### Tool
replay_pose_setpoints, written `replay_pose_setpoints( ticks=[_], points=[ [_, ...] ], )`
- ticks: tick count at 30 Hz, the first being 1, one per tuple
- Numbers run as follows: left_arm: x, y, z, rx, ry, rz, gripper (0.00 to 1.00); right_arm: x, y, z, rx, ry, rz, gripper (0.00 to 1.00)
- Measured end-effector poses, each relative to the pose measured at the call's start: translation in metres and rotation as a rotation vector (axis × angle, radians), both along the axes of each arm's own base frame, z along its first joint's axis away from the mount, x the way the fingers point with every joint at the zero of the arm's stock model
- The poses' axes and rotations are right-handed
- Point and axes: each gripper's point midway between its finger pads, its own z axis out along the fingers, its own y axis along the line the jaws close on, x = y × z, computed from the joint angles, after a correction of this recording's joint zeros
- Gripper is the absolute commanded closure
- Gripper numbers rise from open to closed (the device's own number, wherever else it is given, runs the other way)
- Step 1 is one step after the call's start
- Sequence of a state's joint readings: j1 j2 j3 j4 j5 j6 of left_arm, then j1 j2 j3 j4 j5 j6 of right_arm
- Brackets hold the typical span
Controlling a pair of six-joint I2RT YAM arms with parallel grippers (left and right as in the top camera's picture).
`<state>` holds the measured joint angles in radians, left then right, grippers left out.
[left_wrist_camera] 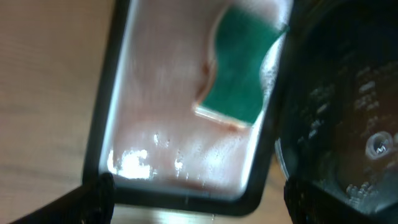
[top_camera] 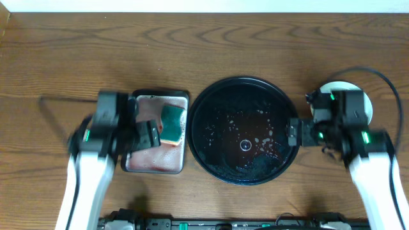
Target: Clean dirty plates on tray and stack at the side
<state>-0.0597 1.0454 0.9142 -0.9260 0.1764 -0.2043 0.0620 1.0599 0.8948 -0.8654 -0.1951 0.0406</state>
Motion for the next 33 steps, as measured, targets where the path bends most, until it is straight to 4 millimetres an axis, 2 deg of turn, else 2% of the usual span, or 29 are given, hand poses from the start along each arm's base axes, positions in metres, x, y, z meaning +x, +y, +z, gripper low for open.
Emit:
replay_pose_setpoints(
  ticks=[7,12,18,28,30,33],
  points=[
    [-0.031,0.002,0.051,-0.022,-0.376,0.0,0.13,-0.032,-0.009,0.074,-0.008,-0.401,-0.026,0.01],
    [-0.045,0.003,0.076,-0.031,-0.518,0.0,0.13,-0.049,-0.012,0.101,-0.005,-0.534,-0.037,0.01],
    [-0.05,0.003,0.084,-0.034,-0.564,0.0,0.13,-0.056,-0.012,0.106,-0.003,-0.562,-0.038,0.01],
    [-0.053,0.003,0.079,-0.032,-0.541,0.001,0.13,-0.075,-0.015,0.071,-0.023,-0.402,-0.039,0.01],
    [-0.053,0.003,0.079,-0.033,-0.541,0.0,0.13,-0.071,-0.016,0.074,-0.027,-0.424,-0.045,0.01],
    [-0.053,0.003,0.079,-0.032,-0.541,0.0,0.13,-0.058,-0.016,0.094,-0.02,-0.555,-0.052,0.01]
  ],
)
